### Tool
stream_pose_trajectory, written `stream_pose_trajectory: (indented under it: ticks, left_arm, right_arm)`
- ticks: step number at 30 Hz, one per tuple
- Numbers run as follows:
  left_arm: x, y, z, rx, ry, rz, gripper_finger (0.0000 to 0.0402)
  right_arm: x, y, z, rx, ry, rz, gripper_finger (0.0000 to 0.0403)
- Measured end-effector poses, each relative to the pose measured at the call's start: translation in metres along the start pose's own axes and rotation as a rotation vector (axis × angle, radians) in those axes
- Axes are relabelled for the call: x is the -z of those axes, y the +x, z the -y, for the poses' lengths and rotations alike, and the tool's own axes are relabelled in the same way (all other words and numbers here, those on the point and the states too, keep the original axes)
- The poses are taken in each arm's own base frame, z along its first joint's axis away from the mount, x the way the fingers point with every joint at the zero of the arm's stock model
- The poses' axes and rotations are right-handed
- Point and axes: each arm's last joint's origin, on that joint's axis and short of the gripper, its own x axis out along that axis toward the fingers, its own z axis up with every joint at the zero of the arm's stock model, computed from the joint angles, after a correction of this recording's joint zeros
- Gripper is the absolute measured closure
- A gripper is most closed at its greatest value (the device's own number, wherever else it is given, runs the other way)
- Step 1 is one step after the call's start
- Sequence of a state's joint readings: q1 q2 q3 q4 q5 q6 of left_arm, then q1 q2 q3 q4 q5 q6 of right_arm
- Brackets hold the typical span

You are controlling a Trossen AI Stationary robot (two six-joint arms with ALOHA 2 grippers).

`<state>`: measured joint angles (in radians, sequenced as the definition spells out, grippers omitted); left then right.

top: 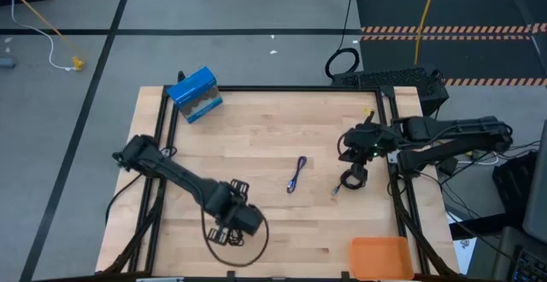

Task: Pick and place USB-C Cables
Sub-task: Put the bottom black charger cable into the orange bin

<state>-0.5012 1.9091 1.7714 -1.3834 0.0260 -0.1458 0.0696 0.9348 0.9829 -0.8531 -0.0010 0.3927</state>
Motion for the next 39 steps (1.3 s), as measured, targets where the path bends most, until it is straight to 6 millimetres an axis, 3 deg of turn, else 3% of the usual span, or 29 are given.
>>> stream_pose_trajectory:
  ticks: [10,20,25,31,39]
  left_arm:
    - [-0.019,0.034,0.033,0.000,0.157,0.025,0.0223]
    - [-0.023,0.046,0.052,0.010,-0.048,0.049,0.0174]
    - [-0.028,0.064,0.068,0.013,-0.029,0.049,0.0165]
    - [-0.031,0.079,0.071,-0.082,-0.109,0.044,0.0164]
    - [-0.031,0.081,0.075,-0.088,-0.269,0.057,0.0164]
  right_arm:
    - [0.013,0.020,-0.012,-0.072,-0.069,0.017,0.0403]
    - [0.018,0.021,-0.018,-0.097,-0.095,0.001,0.0403]
    - [0.019,0.021,-0.021,-0.107,-0.106,0.002,0.0403]
    - [0.019,0.020,-0.024,-0.125,-0.120,0.010,0.0403]
    - [0.017,0.020,-0.026,-0.141,-0.134,0.040,0.0403]
